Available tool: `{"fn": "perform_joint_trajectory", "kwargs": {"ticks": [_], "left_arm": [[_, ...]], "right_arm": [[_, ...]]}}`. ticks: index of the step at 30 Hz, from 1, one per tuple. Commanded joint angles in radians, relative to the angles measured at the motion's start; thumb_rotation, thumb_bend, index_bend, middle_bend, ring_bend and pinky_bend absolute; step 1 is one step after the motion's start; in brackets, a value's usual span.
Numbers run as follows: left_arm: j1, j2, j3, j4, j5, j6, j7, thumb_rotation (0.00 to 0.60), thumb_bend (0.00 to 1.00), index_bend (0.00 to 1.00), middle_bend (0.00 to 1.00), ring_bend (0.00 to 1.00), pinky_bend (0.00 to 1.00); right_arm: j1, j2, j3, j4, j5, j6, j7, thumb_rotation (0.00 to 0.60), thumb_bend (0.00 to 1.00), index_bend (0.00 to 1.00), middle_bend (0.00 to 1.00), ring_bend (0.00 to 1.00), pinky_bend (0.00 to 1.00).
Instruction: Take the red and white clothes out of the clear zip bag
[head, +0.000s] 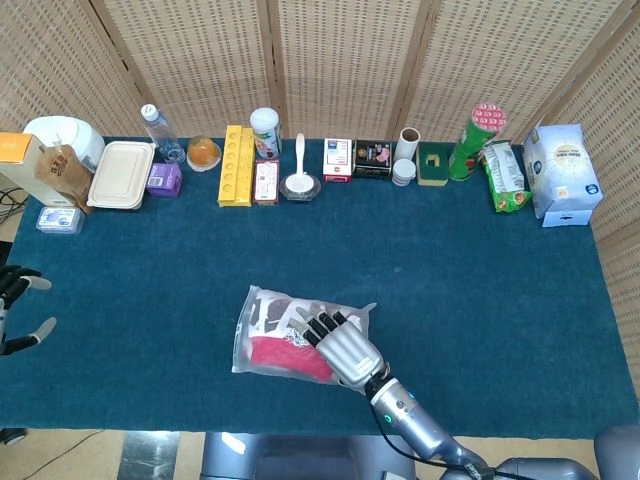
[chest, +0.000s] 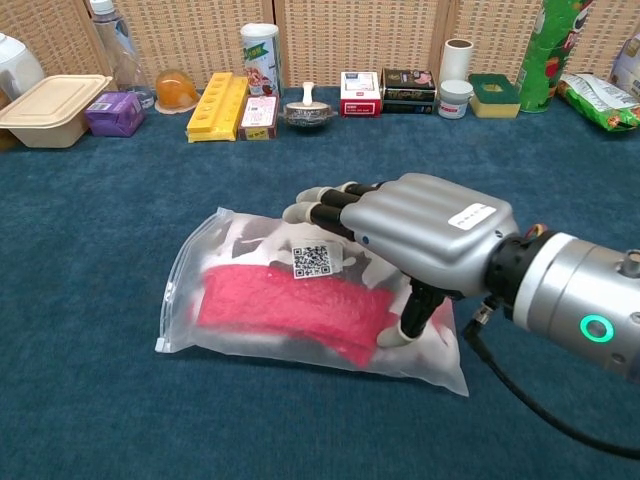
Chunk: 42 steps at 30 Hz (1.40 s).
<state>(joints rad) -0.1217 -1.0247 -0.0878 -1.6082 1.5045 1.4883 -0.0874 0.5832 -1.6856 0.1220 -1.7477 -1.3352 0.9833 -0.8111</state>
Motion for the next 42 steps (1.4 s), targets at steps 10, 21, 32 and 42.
{"fn": "perform_joint_trajectory", "kwargs": {"ticks": [10, 21, 32, 42], "left_arm": [[0.0, -0.001, 0.003, 0.004, -0.002, 0.002, -0.003, 0.6, 0.18, 0.39, 0.32, 0.21, 0.26], [0.002, -0.003, 0.009, 0.011, 0.005, 0.008, -0.015, 0.6, 0.19, 0.39, 0.32, 0.21, 0.26], [0.009, -0.005, 0.014, 0.036, 0.005, 0.016, -0.044, 0.6, 0.19, 0.39, 0.32, 0.21, 0.26], [0.013, -0.01, 0.017, 0.064, -0.004, 0.012, -0.067, 0.6, 0.19, 0.39, 0.32, 0.21, 0.26]], "right_arm": [[0.088, -0.012, 0.068, 0.138, 0.035, 0.004, -0.041, 0.6, 0.01, 0.0, 0.0, 0.09, 0.16], [0.202, 0.194, 0.11, -0.11, 0.304, -0.173, -0.07, 0.6, 0.02, 0.0, 0.03, 0.12, 0.15], [0.419, 0.178, 0.12, -0.129, 0.638, -0.151, -0.146, 0.6, 0.02, 0.0, 0.03, 0.12, 0.15], [0.608, 0.112, 0.077, -0.03, 0.895, -0.071, -0.242, 0.6, 0.02, 0.0, 0.03, 0.12, 0.15]]}}
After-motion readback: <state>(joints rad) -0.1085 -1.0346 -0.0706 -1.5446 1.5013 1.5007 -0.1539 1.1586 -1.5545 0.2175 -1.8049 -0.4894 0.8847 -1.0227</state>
